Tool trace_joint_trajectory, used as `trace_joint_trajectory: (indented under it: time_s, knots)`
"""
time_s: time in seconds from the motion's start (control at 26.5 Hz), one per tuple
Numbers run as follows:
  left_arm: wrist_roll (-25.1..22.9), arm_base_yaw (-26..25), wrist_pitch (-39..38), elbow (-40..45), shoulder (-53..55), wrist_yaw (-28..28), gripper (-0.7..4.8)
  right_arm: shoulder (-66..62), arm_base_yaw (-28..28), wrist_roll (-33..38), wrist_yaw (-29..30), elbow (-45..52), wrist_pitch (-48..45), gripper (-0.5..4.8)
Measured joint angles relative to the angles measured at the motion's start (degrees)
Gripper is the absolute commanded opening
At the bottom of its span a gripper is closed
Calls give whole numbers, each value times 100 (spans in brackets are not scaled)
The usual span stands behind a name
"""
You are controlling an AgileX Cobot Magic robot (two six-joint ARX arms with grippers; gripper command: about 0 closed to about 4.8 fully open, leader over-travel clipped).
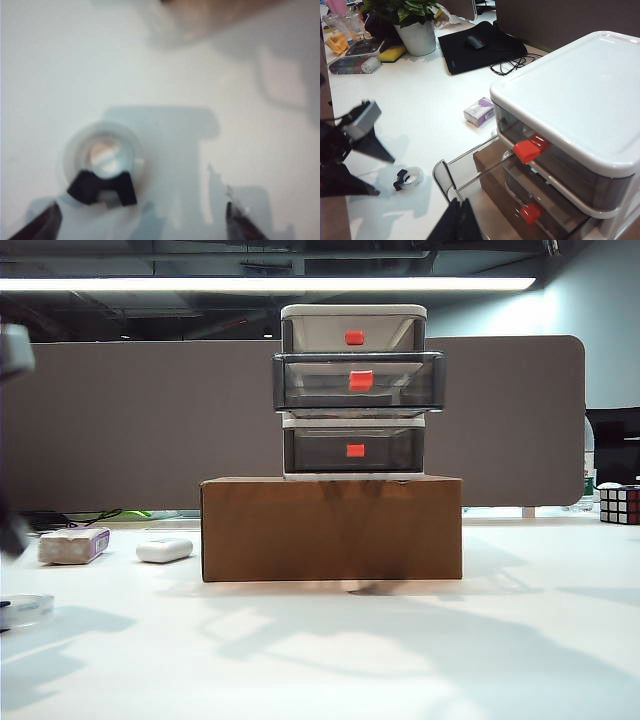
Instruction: Open the second layer of the drawer on the table, pick up the transparent tape on the table and put it in, and finally close the drawer.
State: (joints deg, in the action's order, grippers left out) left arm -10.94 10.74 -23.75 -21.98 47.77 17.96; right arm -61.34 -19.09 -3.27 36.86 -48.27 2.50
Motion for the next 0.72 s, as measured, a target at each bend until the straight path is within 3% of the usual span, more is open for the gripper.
trace_joint_trajectory:
  time_s: [0.38, 0.72]
  knots:
    - [-44, -2, 997, 365, 105, -358, 479, 0, 0, -7, 2, 0, -2, -5]
    - [-90, -2, 1624, 442, 1078, -363, 479, 0, -2, -105, 0, 0, -2, -5]
